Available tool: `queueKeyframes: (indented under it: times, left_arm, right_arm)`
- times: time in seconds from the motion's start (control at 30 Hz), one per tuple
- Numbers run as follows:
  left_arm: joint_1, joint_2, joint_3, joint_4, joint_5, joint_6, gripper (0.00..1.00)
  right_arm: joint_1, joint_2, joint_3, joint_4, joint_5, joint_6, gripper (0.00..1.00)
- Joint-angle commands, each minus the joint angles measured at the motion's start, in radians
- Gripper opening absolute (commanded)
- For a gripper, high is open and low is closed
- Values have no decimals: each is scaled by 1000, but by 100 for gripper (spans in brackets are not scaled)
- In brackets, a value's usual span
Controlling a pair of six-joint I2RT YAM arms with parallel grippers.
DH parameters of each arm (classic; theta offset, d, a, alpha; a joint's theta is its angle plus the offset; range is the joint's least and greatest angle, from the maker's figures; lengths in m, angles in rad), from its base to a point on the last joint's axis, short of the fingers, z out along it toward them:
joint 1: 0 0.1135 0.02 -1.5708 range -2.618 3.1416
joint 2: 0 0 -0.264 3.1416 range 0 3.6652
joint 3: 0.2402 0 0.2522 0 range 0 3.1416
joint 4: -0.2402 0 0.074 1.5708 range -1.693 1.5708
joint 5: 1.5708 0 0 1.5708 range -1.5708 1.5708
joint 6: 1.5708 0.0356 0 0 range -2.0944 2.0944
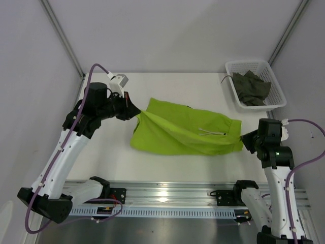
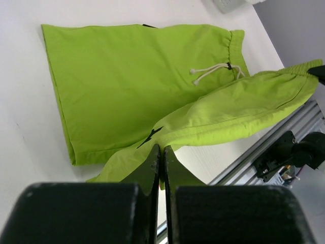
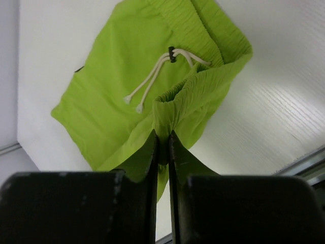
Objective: Fold and stack the shorts
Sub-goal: Fold the shorts
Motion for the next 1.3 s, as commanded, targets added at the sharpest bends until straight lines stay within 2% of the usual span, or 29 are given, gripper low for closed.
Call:
queueKeyframes:
  times: [0.0, 0.4, 0.67, 0.93, 1.13, 1.17, 1.27]
  left_arm:
    - [39, 28, 48, 60, 2, 3, 0]
    - [129, 163, 85, 148, 44, -43, 0]
    - [131, 217, 63, 261, 14, -129, 0]
    - [131, 359, 56, 378, 47, -173, 0]
    - [131, 456, 88, 398, -13, -173, 0]
    - [131, 482, 91, 412, -16, -175, 0]
    - [131, 542, 122, 424, -35, -178, 0]
  right_arm:
    - [-1, 54, -15, 63, -1, 43, 0]
    - [-4, 249, 40, 180, 53, 112, 0]
    - [-13, 334, 34, 254, 76, 143, 0]
    - [-36, 403, 28, 301, 146, 193, 0]
    - [-42, 492, 22, 399, 150, 173, 0]
    - [-45, 513, 36, 422, 145, 158, 5]
    - [-48, 605, 72, 436, 156, 132, 10]
